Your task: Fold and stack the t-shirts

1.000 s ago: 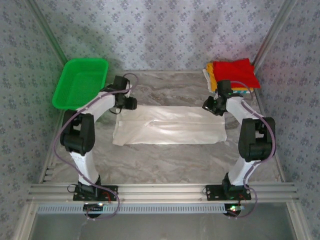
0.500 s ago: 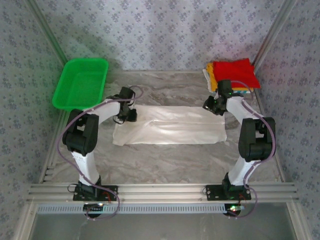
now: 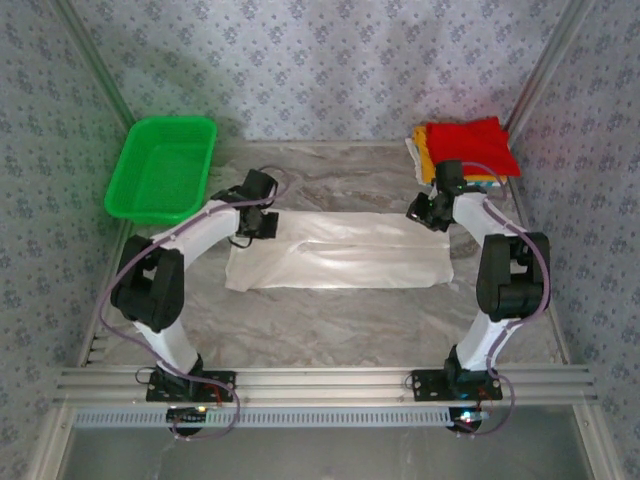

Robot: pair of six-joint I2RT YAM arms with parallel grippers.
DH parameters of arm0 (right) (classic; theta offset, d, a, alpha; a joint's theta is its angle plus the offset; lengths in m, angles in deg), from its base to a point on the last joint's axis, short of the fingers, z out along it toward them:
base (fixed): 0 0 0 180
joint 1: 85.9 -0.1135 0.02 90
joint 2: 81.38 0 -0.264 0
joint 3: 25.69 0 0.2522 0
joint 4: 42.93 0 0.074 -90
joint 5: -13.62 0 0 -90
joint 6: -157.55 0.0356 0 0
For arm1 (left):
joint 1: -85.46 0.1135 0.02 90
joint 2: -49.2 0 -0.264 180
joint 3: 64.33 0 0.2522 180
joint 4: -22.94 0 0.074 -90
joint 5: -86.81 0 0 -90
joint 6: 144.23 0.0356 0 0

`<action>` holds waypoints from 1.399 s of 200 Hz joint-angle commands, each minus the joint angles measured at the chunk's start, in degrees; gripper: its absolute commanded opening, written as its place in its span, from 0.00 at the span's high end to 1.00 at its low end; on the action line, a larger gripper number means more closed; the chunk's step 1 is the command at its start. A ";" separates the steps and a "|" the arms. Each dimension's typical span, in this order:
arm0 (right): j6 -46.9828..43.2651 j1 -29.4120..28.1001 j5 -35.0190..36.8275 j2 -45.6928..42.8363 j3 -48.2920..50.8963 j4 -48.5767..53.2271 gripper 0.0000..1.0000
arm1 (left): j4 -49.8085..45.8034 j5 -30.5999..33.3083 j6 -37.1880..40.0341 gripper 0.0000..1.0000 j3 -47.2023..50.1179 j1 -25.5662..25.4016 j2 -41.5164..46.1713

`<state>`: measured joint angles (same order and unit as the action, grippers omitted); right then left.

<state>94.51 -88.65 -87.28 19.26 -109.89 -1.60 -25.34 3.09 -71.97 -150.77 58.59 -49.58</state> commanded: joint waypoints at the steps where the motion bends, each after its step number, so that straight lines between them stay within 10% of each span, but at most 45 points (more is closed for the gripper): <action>1: -1.05 0.29 0.61 0.96 -1.50 0.73 0.65 | -4.06 2.92 -3.02 1.00 -0.37 -1.89 1.43; 43: -1.39 0.34 0.43 1.05 -1.45 1.06 0.66 | -2.08 1.72 -8.92 0.69 8.62 3.52 6.04; 103: -1.50 0.46 0.95 1.05 -0.58 0.90 0.66 | 0.35 -3.70 -8.73 0.55 13.64 7.98 6.68; 144: -1.38 0.51 1.75 1.40 -0.95 1.52 0.66 | 3.22 -6.22 -7.58 0.66 16.57 7.03 5.88; 186: -1.48 0.30 1.95 0.97 -0.93 1.91 0.66 | 4.05 -4.88 -7.42 1.00 17.37 6.19 7.45; 280: -0.97 -0.19 2.72 0.51 -0.14 1.84 0.66 | 7.70 10.85 -6.51 1.00 28.70 -7.28 21.10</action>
<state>93.68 -88.51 -85.53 19.98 -109.89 -0.94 -17.10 9.43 -77.23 -124.85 51.84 -29.47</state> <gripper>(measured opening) 0.337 0.045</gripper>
